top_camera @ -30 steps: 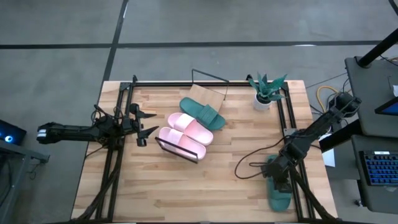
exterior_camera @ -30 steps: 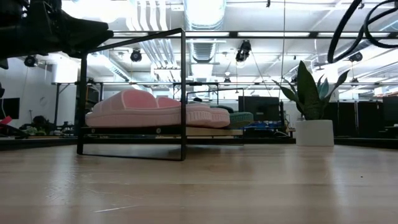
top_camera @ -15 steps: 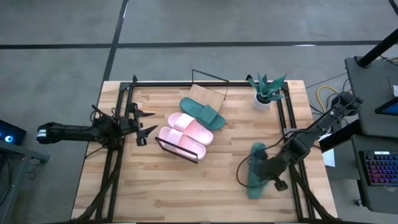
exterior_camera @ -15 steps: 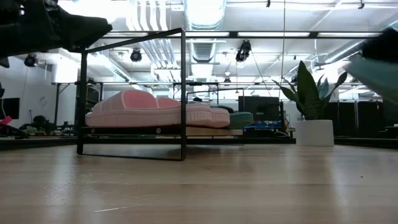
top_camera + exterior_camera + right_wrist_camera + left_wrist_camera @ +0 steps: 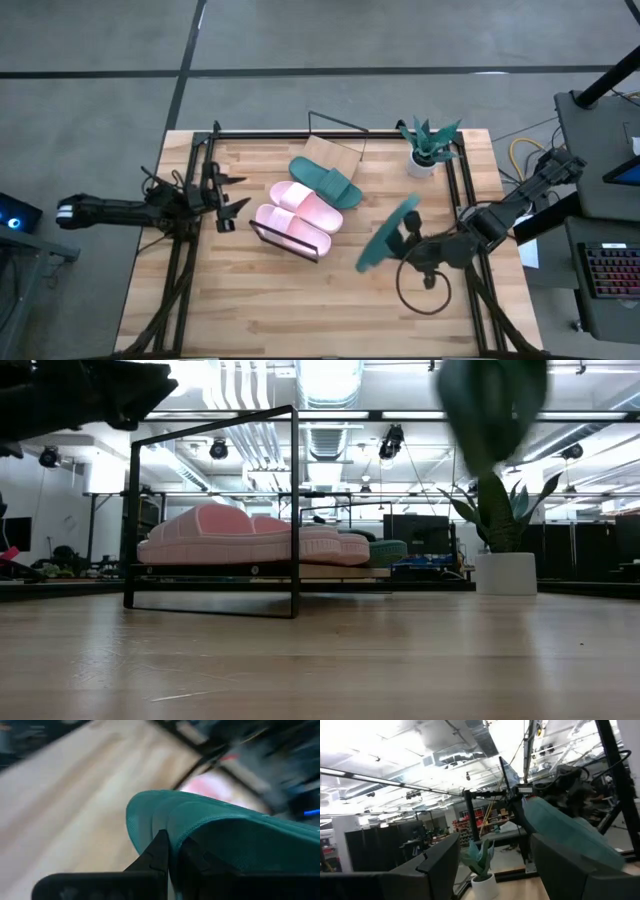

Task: Pick and place slides into the shelf
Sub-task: Put the dark green slide on the shelf

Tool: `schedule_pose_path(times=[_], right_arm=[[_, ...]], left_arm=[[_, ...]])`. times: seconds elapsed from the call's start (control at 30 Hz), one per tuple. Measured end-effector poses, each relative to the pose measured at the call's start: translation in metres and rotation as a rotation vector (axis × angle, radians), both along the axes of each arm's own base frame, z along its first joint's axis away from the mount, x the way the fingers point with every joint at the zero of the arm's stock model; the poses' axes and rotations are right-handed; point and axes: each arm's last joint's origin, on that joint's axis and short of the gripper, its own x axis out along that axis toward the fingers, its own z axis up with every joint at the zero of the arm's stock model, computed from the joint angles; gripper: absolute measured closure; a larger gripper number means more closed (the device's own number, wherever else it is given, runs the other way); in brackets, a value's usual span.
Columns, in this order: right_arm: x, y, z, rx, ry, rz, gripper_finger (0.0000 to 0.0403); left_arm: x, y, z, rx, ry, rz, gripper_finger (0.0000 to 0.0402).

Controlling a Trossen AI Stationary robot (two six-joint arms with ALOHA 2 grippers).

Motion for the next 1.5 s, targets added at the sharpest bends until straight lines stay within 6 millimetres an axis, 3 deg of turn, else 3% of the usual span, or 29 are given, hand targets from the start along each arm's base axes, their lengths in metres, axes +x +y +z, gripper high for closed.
schedule_pose_path(times=[0.23, 0.53, 0.7, 1.03, 1.17, 1.5], right_arm=[[0.012, -0.002, 0.025, -0.194, -0.313, -0.189, 0.0390], [0.028, -0.015, 0.049, -0.237, -0.520, -0.277, 0.0390], [0.033, -0.027, 0.050, -0.263, -0.526, -0.324, 0.0390], [0.038, -0.039, 0.046, -0.351, -0.413, -0.356, 0.0392], [0.041, -0.044, 0.045, -0.349, -0.291, -0.402, 0.0392], [0.063, -0.039, 0.056, -0.437, -0.196, -0.379, 0.0392]], left_arm=[[0.019, -0.002, 0.021, 0.060, 0.045, -0.070, 0.0173], [0.075, 0.000, 0.053, 0.110, 0.159, -0.073, 0.0173], [0.111, 0.001, 0.072, 0.175, 0.174, -0.080, 0.0173], [0.164, 0.002, 0.086, 0.139, 0.326, -0.110, 0.0173], [0.179, 0.003, 0.089, 0.108, 0.358, -0.117, 0.0173], [0.197, 0.005, 0.088, -0.053, 0.357, -0.094, 0.0173]])
